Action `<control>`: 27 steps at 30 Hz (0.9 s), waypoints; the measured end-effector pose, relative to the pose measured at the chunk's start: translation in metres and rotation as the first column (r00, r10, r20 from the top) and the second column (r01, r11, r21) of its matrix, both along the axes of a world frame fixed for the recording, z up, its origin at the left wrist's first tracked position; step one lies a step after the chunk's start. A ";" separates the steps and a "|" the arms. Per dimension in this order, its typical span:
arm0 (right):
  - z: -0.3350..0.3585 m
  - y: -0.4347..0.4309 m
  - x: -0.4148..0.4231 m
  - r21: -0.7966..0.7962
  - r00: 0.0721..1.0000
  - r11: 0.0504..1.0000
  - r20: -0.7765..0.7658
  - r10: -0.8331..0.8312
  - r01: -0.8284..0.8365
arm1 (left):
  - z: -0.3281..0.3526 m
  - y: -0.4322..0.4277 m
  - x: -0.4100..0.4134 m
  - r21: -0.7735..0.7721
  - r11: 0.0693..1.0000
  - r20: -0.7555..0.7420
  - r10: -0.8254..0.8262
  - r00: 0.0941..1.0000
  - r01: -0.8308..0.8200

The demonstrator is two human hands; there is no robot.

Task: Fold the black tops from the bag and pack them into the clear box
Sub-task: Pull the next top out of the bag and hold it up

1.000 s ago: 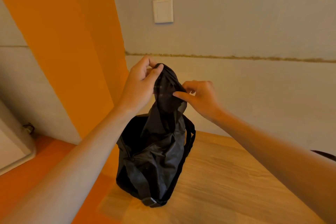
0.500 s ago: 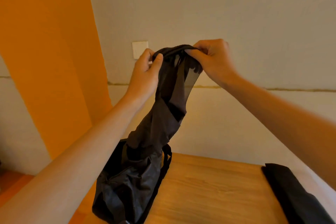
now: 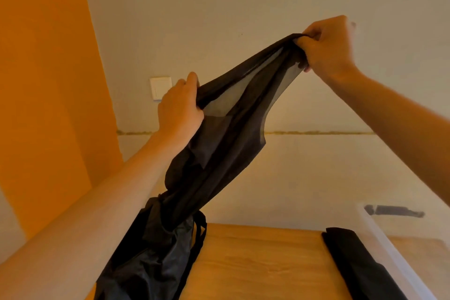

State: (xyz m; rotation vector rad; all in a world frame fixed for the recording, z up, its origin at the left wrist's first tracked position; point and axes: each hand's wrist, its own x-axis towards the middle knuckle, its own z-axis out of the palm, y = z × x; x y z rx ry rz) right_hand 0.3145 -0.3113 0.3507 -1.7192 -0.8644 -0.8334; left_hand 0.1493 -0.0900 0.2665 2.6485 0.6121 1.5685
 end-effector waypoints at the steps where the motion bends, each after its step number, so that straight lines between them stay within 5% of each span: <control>1: 0.004 -0.008 0.008 0.000 0.998 0.999 -0.035 -0.047 0.047 | 0.003 0.001 0.002 -0.019 1.000 0.027 -0.011 1.000 0.011; 3: 0.011 -0.025 0.019 -0.016 0.982 0.995 -0.160 -0.098 0.097 | 0.008 0.001 0.007 -0.072 0.995 0.098 -0.063 0.993 0.070; 9: 0.021 -0.067 0.025 -0.174 0.895 0.978 -0.446 0.024 -0.114 | 0.035 -0.004 0.025 -0.390 0.851 0.236 -0.276 0.932 0.351; 11: 0.031 -0.086 0.034 -0.084 0.807 0.976 -0.578 0.117 -0.201 | 0.053 -0.004 0.025 -0.508 0.739 0.340 -0.302 0.891 0.444; 14: 0.046 -0.113 0.046 0.189 0.501 0.902 -0.779 0.378 -0.387 | 0.084 -0.004 0.024 -0.647 0.478 0.411 -0.437 0.800 0.594; 16: 0.049 -0.126 0.054 0.173 0.458 0.875 -0.797 0.394 -0.452 | 0.100 -0.006 0.023 -0.681 0.309 0.434 -0.560 0.706 0.664; 20: 0.031 -0.133 0.066 0.011 0.645 0.901 -0.695 0.318 -0.433 | 0.094 -0.006 0.021 -0.699 0.028 0.494 -0.704 0.511 0.714; 23: 0.008 -0.130 0.071 -0.078 0.806 0.933 -0.532 0.260 -0.353 | 0.069 -0.001 0.025 -0.748 -0.053 0.460 -0.759 0.460 0.661; 27: -0.017 -0.127 0.076 -0.089 0.848 0.929 -0.449 0.283 -0.358 | 0.037 0.011 0.032 -0.728 -0.217 0.582 -0.697 0.419 0.651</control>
